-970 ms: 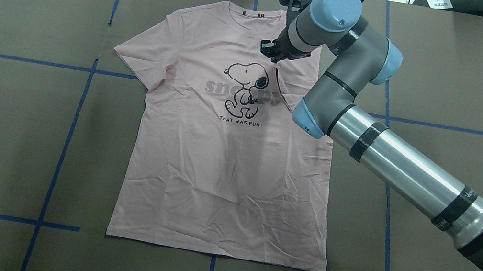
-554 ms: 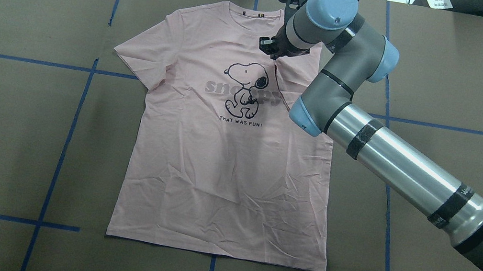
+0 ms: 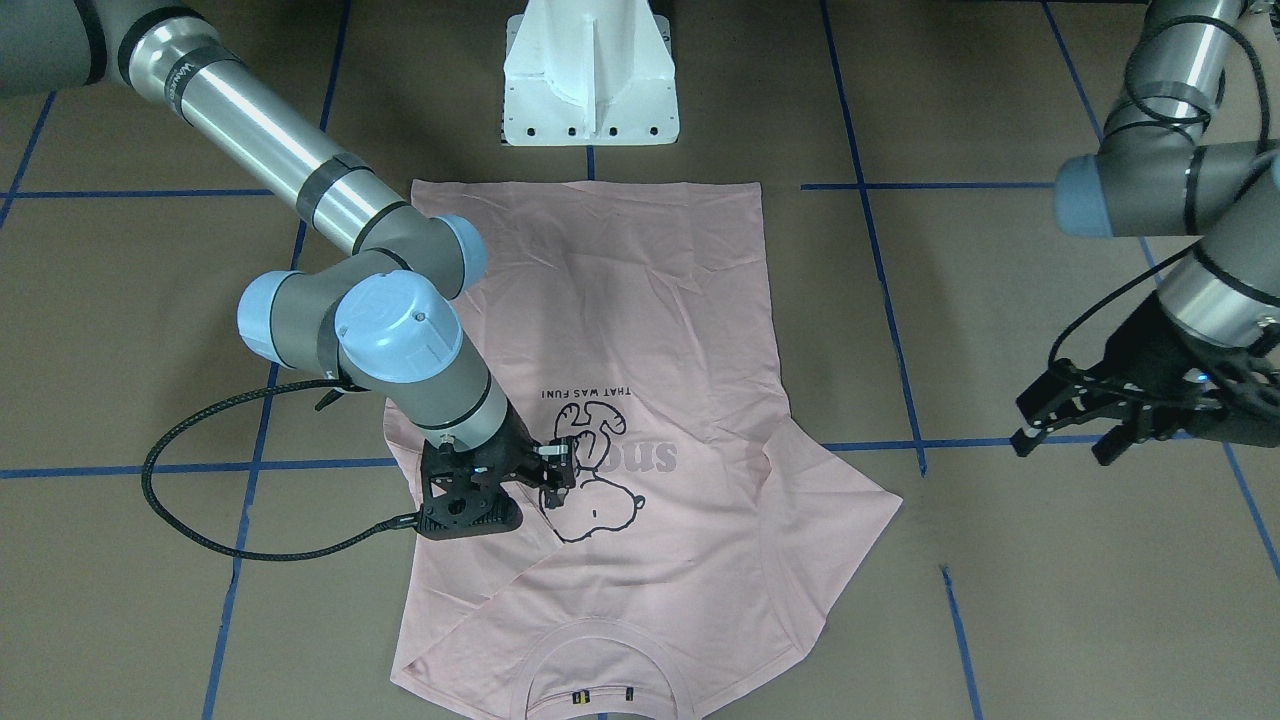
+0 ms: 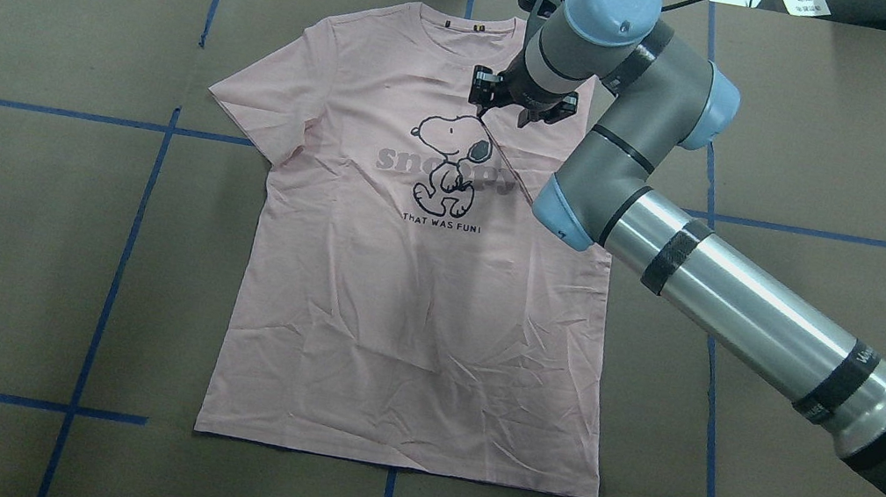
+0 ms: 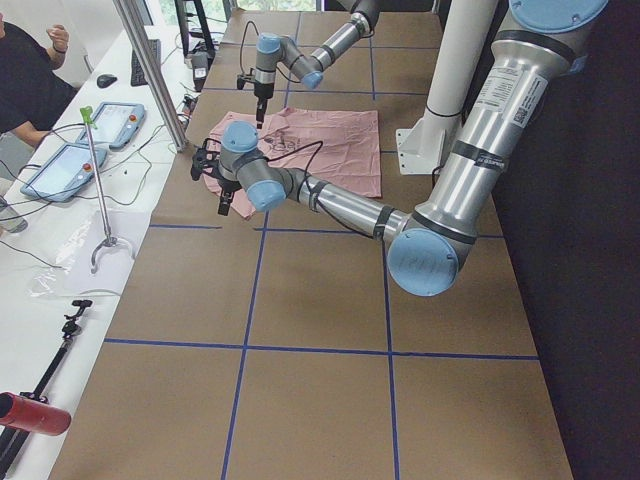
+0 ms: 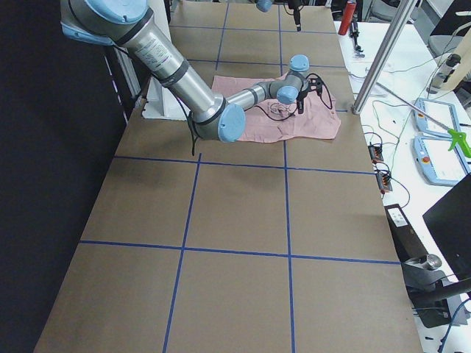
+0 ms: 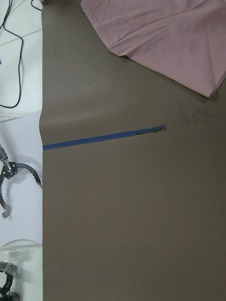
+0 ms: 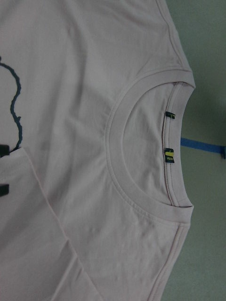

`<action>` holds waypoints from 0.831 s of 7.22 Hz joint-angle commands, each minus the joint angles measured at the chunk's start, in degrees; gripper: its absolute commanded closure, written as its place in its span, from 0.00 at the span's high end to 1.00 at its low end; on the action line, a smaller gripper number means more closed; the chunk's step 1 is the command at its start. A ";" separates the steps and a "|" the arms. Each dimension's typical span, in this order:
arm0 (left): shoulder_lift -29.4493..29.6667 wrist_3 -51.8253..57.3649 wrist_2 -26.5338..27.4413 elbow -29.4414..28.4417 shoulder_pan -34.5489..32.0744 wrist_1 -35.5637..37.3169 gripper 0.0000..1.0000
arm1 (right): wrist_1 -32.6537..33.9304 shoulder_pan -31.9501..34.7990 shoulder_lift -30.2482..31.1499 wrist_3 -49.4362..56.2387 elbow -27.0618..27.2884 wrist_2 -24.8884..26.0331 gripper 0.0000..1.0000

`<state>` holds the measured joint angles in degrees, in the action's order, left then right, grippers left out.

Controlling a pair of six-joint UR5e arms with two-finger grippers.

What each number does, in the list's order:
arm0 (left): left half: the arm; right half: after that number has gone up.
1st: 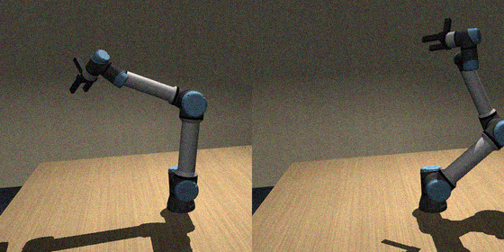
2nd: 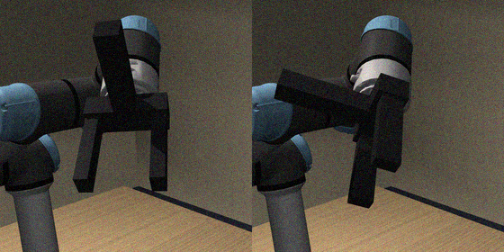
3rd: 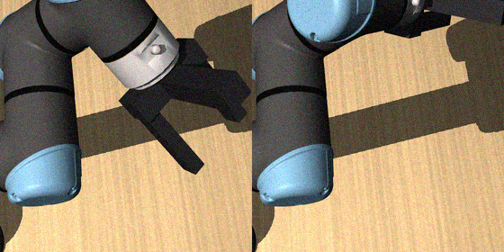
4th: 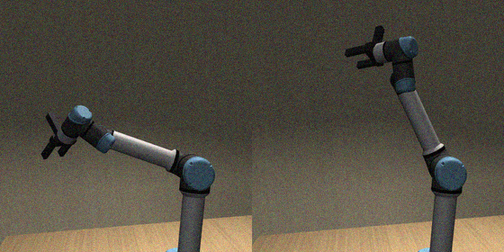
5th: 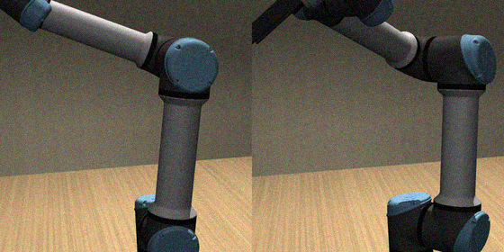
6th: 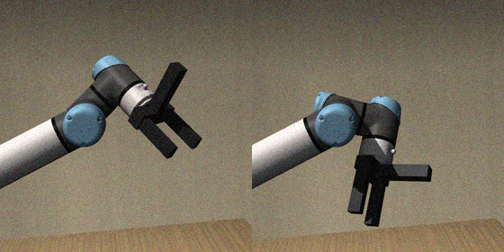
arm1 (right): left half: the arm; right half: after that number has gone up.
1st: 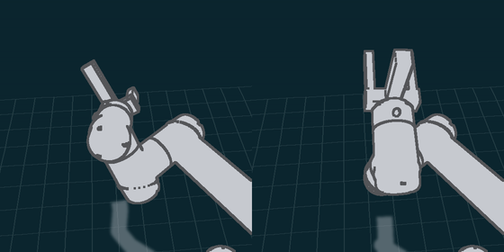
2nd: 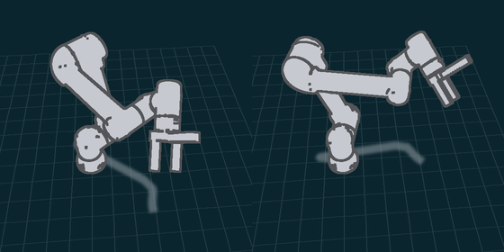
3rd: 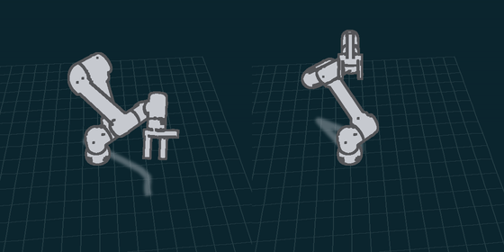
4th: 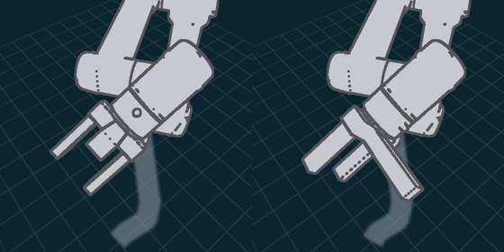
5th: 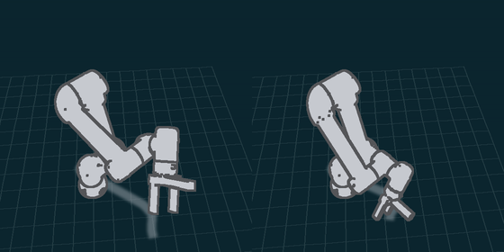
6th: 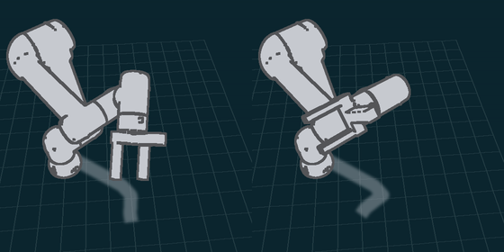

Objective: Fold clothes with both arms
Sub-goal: 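Release the folded sleeve with the right gripper while the left arm moves toward the shirt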

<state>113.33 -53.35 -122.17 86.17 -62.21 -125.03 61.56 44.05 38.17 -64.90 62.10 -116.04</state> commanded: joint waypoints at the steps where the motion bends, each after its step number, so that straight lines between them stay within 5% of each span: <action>1: 2.94 -13.39 8.67 -0.48 9.00 0.31 1.00 | 16.42 0.59 4.08 -0.76 12.63 -1.29 1.00; 3: 4.87 -19.14 18.49 -3.53 14.38 0.48 1.00 | 26.03 1.30 10.14 -0.76 23.98 -1.47 1.00; 6: 5.41 -19.16 25.66 -10.05 16.86 -0.04 1.00 | 26.16 2.62 15.53 -0.05 28.78 -2.17 1.00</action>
<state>118.63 -72.42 -98.20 77.95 -45.96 -124.79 87.64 46.40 52.37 -65.11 89.73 -117.99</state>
